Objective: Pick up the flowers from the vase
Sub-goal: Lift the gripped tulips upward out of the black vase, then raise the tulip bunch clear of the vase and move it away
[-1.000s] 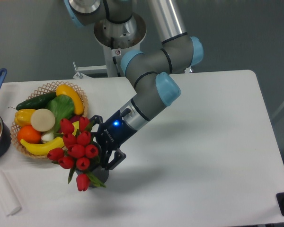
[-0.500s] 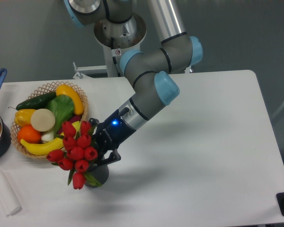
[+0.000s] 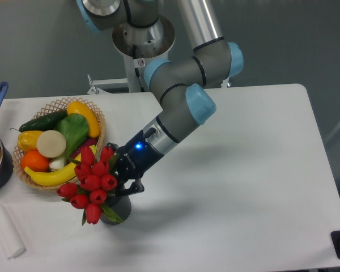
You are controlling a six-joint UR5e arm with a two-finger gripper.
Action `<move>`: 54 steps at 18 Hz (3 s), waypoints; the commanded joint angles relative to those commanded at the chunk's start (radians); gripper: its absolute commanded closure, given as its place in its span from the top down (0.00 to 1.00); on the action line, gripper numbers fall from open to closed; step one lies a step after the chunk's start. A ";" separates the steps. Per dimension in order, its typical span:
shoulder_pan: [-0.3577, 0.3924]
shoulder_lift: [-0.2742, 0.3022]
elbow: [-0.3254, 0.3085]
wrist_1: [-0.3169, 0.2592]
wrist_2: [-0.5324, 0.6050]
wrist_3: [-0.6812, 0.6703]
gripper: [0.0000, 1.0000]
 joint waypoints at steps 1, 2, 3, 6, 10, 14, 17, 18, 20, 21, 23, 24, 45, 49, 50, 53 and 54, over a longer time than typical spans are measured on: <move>0.002 0.015 0.000 0.000 -0.008 -0.017 0.36; 0.009 0.025 0.000 0.000 -0.037 -0.041 0.36; 0.014 0.026 0.000 0.000 -0.057 -0.054 0.36; 0.025 0.049 0.000 0.000 -0.071 -0.074 0.36; 0.041 0.080 0.002 0.000 -0.107 -0.114 0.36; 0.072 0.101 0.024 0.000 -0.166 -0.166 0.36; 0.077 0.106 0.046 0.000 -0.167 -0.210 0.36; 0.077 0.106 0.054 0.000 -0.167 -0.222 0.36; 0.078 0.106 0.072 0.002 -0.170 -0.242 0.36; 0.080 0.106 0.086 0.000 -0.176 -0.258 0.36; 0.095 0.106 0.113 0.000 -0.208 -0.296 0.36; 0.101 0.104 0.127 0.000 -0.222 -0.319 0.36; 0.231 0.098 0.252 0.000 -0.265 -0.439 0.36; 0.281 0.080 0.271 0.002 -0.262 -0.410 0.36; 0.291 0.074 0.273 0.002 -0.261 -0.382 0.36; 0.331 0.068 0.267 0.002 -0.261 -0.304 0.36; 0.348 0.063 0.265 0.002 -0.261 -0.290 0.36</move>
